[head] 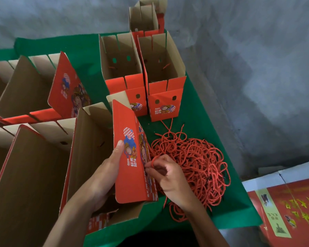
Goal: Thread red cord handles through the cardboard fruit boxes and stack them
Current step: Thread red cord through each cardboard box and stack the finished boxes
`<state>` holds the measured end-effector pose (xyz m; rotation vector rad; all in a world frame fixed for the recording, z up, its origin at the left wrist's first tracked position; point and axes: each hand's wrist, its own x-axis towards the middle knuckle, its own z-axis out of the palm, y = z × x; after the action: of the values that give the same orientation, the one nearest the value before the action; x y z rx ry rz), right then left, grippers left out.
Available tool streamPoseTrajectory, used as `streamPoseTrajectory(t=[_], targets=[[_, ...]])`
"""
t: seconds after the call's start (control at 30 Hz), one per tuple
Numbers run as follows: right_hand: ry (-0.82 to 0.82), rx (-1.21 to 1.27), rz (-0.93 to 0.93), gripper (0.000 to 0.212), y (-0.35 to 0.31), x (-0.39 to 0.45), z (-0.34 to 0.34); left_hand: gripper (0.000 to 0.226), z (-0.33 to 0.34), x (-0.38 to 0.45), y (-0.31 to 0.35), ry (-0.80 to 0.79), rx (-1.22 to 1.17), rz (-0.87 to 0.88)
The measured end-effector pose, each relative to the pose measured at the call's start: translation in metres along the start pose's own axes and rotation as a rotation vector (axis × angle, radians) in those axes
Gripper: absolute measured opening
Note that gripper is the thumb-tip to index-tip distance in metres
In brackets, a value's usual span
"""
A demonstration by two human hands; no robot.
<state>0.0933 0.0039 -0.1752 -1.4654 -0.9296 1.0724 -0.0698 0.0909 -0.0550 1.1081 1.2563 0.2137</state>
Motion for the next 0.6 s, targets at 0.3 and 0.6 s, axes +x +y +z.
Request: streamPoseTrajectory(t=[0.3, 0.6], targets=[[-0.1, -0.393, -0.217, 0.012, -0.021, -0.009, -0.001, 0.133, 0.002, -0.003, 0.005, 0.018, 0.042, -0.027], [-0.047, -0.448, -0.251, 0.022, -0.022, -0.009, -0.009, 0.139, 0.008, 0.001, 0.004, -0.026, 0.082, -0.03]])
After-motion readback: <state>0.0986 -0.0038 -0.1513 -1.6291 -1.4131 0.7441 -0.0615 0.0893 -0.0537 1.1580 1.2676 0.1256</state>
